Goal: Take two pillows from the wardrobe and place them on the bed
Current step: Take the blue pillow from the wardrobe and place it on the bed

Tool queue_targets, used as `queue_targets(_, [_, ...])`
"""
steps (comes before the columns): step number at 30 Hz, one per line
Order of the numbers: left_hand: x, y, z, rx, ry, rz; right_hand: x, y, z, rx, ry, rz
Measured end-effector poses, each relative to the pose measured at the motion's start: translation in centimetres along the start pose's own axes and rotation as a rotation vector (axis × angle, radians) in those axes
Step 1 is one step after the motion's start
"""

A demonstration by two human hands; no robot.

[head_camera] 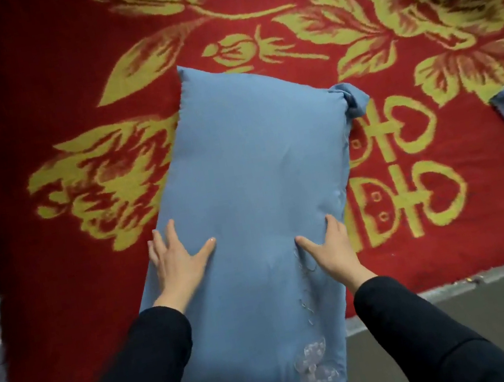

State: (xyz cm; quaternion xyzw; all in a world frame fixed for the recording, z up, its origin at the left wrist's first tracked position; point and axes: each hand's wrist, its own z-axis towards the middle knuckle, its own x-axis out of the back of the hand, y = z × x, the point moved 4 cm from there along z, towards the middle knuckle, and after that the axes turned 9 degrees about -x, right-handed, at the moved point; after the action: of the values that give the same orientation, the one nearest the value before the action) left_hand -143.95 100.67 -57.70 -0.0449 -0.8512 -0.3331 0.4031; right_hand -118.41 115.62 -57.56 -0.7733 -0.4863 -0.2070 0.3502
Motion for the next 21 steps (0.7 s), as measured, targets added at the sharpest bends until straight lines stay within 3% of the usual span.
queue_targets(4, [0.1,-2.2,1.5,0.094,-0.043,-0.039,-0.6,2.8,0.9,-0.219,-0.037,0.193])
queue_targets(8, [0.0,-3.3,2.8,0.147,-0.089,-0.053,-1.9,3.6,2.0,-0.315,-0.073,0.300])
queue_targets(13, [0.4,-2.3,3.2,0.156,-0.050,-0.017,-2.6,3.0,1.8,-0.336,-0.002,0.541])
queue_targets(18, [1.6,0.5,1.5,0.082,0.082,-0.060,-1.9,-0.8,-0.7,-0.287,0.145,0.633])
queue_targets(21, [3.5,2.2,0.7,0.052,0.168,-0.069,-1.1,-3.6,-1.7,-0.234,0.130,0.713])
